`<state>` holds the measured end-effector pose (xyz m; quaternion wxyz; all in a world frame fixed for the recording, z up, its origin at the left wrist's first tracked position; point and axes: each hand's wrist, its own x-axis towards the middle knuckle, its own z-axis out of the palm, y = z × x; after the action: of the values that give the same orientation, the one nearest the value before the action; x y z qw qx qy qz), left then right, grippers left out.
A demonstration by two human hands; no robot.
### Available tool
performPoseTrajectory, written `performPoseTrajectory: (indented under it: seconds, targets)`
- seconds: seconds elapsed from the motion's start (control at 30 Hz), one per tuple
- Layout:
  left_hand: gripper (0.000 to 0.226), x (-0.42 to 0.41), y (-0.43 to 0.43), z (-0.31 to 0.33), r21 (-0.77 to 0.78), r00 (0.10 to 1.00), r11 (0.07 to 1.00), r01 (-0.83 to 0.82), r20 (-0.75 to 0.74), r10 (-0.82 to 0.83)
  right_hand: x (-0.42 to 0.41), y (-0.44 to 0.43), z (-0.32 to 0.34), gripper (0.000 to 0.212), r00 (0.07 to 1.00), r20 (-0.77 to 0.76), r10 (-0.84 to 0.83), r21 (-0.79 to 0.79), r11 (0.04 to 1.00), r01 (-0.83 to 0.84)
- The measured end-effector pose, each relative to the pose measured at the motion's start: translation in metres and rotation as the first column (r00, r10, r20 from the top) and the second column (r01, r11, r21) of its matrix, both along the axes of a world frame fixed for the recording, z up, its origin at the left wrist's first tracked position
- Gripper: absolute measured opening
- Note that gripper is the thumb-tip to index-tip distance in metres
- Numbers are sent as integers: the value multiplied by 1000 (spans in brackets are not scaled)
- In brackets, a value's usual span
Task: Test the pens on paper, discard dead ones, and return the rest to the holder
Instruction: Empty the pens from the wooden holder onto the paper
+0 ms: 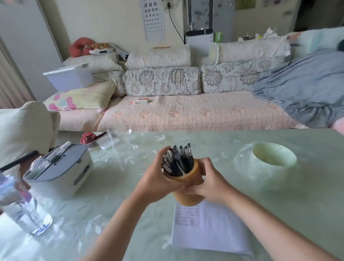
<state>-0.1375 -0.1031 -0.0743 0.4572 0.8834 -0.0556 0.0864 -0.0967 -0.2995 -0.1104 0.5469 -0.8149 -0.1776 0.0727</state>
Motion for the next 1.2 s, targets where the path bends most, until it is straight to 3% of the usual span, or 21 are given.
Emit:
performPoseTrajectory:
  seconds: [0.1,0.3,0.47,0.6,0.77,0.97,1.07,1.2]
  targets:
    - [104,-25,-26,-8,-144,997,987,-71,-4,72,-35,-18,4,85,999,33,-29,14,1000,28]
    - [102,-51,-68,-25,-288,995,953,-94,-53,82,-69,-32,2,134,975,181,-129,-198,966,165]
    - [112,-42,-55,-36,-264,991,963,48,-106,-78,-72,-50,0,107,953,270,-135,-310,925,219]
    - [116,-34,-27,-52,-124,984,987,97,-134,-114,-60,-58,3,98,942,334,-18,-464,867,181]
    - [106,-32,-16,-71,20,995,996,93,-36,-92,-43,-58,-4,98,904,387,184,-688,710,150]
    - [98,-19,-39,-81,436,965,893,113,166,-203,-28,-46,-13,92,782,510,359,-799,534,276]
    - [105,-14,-51,-89,503,972,861,81,150,-180,-27,-41,-15,89,732,531,427,-822,470,322]
    - [123,-5,-55,-103,478,991,869,124,-16,-133,-33,-36,-12,92,713,529,460,-838,416,353]
